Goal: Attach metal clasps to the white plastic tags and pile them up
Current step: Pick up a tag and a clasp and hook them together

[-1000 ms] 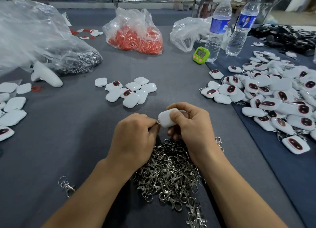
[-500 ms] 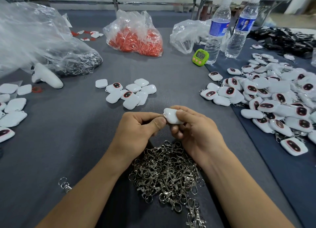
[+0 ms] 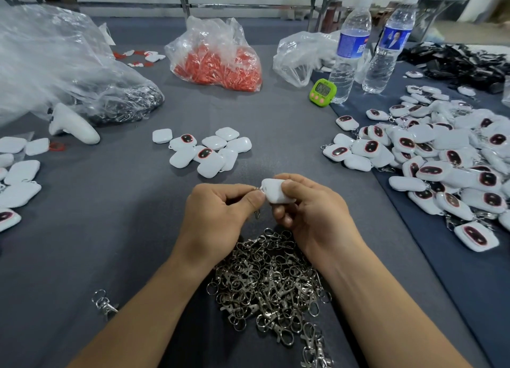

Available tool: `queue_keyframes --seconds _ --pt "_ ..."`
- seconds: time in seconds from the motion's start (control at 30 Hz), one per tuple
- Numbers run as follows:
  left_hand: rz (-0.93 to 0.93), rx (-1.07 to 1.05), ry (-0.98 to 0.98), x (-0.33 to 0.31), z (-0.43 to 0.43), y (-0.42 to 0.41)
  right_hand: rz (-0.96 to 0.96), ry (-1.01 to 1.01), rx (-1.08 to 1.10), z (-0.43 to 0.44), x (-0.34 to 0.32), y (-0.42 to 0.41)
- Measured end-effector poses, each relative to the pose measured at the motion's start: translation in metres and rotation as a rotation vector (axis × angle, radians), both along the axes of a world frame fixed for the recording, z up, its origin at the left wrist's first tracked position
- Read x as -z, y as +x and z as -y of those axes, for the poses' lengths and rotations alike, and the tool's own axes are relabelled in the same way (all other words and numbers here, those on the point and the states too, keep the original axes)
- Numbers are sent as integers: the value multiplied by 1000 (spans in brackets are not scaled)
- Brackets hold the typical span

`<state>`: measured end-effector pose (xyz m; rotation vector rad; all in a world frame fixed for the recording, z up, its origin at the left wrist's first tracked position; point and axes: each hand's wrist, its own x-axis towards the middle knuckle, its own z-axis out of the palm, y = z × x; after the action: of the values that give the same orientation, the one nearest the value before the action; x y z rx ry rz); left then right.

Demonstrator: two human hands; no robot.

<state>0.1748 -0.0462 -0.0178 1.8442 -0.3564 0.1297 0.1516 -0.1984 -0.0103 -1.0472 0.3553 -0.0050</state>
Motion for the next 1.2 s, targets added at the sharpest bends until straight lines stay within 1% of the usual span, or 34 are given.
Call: queue_keyframes --seconds 0.1,0.23,0.27,0.33,0.4,0.47,0.53,0.6,0.67,0.77,0.83,0.9,1.0,1.13,1.2 --pt "88 -35 130 2 -2 -2 28 -73 32 -2 -1 -2" --pt "438 -107 599 2 -1 -4 116 -273 76 -5 0 -4" --pt "497 -111 670 1 -1 -4 139 -324 79 -6 1 -5" --pt "543 -108 731 4 -3 -4 167 -387 71 -8 2 -6" --pt "525 -108 746 6 -2 -4 161 -401 62 -10 2 -5" --pt "459 -116 708 6 0 -5 134 -390 62 -9 2 -4" --pt "289 -82 568 3 0 -5 102 -345 67 -8 1 -3" --pt "91 -22 339 3 -2 -1 81 -259 66 -7 -1 -3" --pt "-47 53 147 2 -3 2 65 -165 56 -6 -2 -3" --pt "-169 120 -41 -1 -1 5 37 -71 36 -2 -3 -2" --pt "-167 118 -79 -2 -1 4 28 -47 29 -1 -1 -2" --pt "-63 88 -6 -1 -1 2 32 -46 37 -2 0 -1" --pt "109 5 220 3 0 -4 38 -67 59 -1 1 -1" --pt "255 -70 427 1 1 -6 44 -101 70 -2 0 -3" --pt "345 -122 547 0 0 -5 56 -151 66 -5 0 -4"
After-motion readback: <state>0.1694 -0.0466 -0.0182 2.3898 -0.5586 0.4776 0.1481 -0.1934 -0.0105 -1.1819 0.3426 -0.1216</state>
